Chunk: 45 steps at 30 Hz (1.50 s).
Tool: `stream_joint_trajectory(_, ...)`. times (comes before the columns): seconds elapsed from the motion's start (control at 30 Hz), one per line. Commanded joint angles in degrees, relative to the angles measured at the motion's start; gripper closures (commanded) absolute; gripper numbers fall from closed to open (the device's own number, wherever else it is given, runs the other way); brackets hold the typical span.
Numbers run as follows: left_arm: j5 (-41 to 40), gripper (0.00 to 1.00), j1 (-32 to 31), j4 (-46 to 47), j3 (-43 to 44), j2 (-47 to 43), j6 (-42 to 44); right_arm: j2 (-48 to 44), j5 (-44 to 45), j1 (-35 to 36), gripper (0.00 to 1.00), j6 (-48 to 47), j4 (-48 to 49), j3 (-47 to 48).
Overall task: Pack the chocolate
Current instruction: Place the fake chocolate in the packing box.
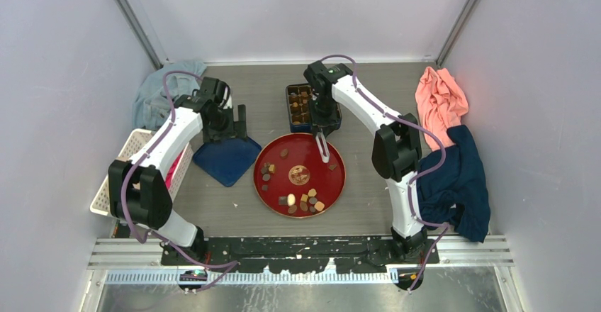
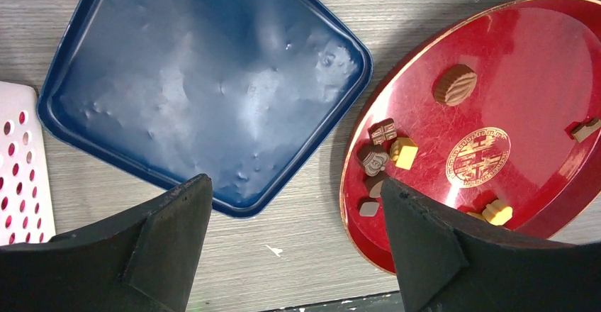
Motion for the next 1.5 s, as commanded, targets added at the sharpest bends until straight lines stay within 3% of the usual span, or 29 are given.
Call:
stream_joint_trajectory(0.0, 1.38, 0.11, 0.38, 1.98, 1.35, -1.03, 0.74, -2.13, -0.55, -0.03, 0.60, 0.06, 0.44, 0.01)
stream_joint_trajectory(0.23, 1.66, 0.11, 0.38, 2.19, 0.34, -2.21, 0.54, -2.75, -0.54, -0.02, 0.54, 0.38, 0.66, -0.33)
stream_joint_trajectory(0.97, 1.50, 0.11, 0.38, 2.10, -2.10, -5.40, 0.80, -4.44, -6.13, -0.07, 0.54, 2.00, 3.90, -0.12)
stream_joint_trajectory(1.47, 1.62, 0.11, 0.47, 2.19, -1.46, -4.68, 0.81, -9.10, -1.40, -2.41, 0.55, 3.73, 6.34, -2.23)
